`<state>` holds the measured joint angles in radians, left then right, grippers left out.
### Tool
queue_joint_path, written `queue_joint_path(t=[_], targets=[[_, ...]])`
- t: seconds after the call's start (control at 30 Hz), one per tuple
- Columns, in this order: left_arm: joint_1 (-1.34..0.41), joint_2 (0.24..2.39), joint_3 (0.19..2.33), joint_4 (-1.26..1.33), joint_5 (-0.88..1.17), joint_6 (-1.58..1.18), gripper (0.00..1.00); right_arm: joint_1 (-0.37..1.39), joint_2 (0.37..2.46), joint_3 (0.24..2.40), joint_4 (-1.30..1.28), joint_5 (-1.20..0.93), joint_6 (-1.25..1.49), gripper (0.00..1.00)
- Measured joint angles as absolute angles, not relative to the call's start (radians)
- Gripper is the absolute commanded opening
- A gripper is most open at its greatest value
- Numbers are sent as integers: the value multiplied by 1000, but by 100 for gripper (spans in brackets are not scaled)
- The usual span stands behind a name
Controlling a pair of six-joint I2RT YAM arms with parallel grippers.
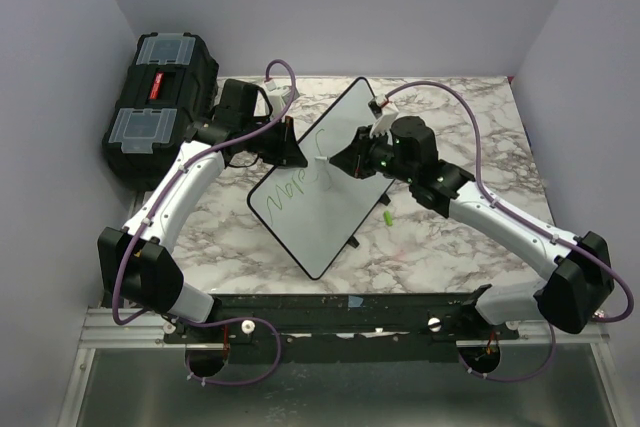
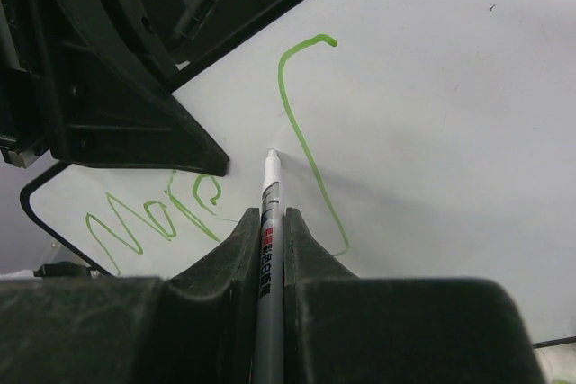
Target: Write a sentence on the whiteboard
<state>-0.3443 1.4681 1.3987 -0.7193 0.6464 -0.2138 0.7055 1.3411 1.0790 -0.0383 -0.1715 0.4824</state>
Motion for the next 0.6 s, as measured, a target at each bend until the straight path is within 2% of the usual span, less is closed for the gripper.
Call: queue_joint_path(t=[0.6], targets=[[-344,1468,1399,-720,646,-217,0,707,1354,1114,-57,-23,488,1]])
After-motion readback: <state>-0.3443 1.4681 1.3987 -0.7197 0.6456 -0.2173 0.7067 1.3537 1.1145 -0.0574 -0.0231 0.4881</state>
